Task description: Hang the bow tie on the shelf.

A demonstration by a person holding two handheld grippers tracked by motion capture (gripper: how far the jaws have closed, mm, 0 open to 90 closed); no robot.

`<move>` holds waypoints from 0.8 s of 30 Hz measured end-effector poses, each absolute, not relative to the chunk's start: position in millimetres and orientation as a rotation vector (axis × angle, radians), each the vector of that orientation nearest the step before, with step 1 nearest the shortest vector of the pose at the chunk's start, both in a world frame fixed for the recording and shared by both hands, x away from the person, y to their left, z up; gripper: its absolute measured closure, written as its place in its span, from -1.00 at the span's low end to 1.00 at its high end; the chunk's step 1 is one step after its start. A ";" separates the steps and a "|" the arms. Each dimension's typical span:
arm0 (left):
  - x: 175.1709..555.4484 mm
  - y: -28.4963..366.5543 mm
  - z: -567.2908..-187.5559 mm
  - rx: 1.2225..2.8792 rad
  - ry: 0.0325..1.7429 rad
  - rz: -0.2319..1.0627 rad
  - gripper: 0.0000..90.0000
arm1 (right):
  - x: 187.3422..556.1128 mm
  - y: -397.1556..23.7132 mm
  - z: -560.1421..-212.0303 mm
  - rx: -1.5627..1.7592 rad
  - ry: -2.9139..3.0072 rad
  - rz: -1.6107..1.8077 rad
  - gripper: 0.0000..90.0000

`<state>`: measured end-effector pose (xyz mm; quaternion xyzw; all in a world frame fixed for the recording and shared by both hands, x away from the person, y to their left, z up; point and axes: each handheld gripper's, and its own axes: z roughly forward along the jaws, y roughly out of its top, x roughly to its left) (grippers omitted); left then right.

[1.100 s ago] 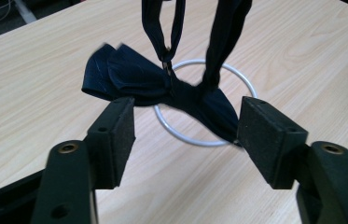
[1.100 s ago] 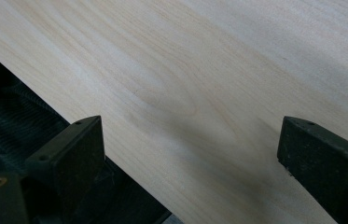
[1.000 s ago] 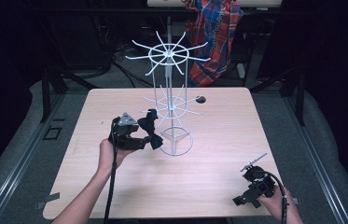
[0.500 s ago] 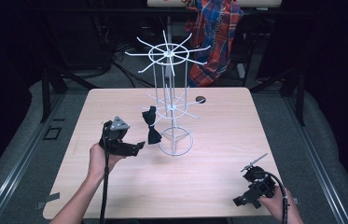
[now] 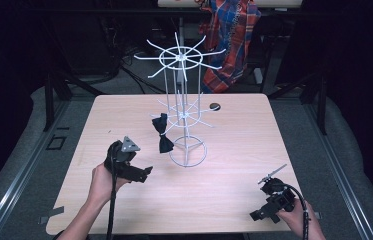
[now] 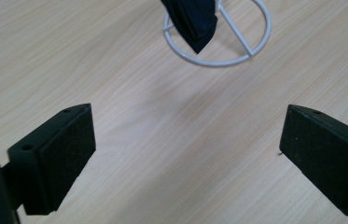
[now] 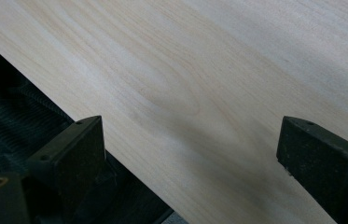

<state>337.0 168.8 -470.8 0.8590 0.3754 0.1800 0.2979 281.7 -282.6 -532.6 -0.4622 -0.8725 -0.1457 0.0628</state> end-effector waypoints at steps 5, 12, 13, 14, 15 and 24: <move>330.7 176.4 -475.3 2.296 1.029 0.457 -1.00 | 280.6 -281.7 -533.2 -1.425 -2.617 -0.469 -0.84; 321.4 188.2 -479.2 2.292 1.065 0.395 -1.00 | 281.6 -282.1 -532.8 -1.398 -2.638 -0.441 -0.84; 320.2 189.1 -479.8 2.287 1.068 0.385 -1.00 | 281.6 -282.1 -532.8 -1.398 -2.638 -0.441 -0.84; 318.4 190.4 -480.8 2.298 1.072 0.375 -1.00 | 281.6 -282.1 -532.8 -1.398 -2.639 -0.441 -0.84; 316.8 190.9 -482.2 2.305 1.076 0.370 -1.00 | 281.2 -281.5 -533.7 -1.410 -2.625 -0.461 -0.84; 307.2 192.7 -498.3 2.412 1.083 0.314 -1.00 | 281.5 -280.5 -534.6 -1.407 -2.636 -0.438 -0.83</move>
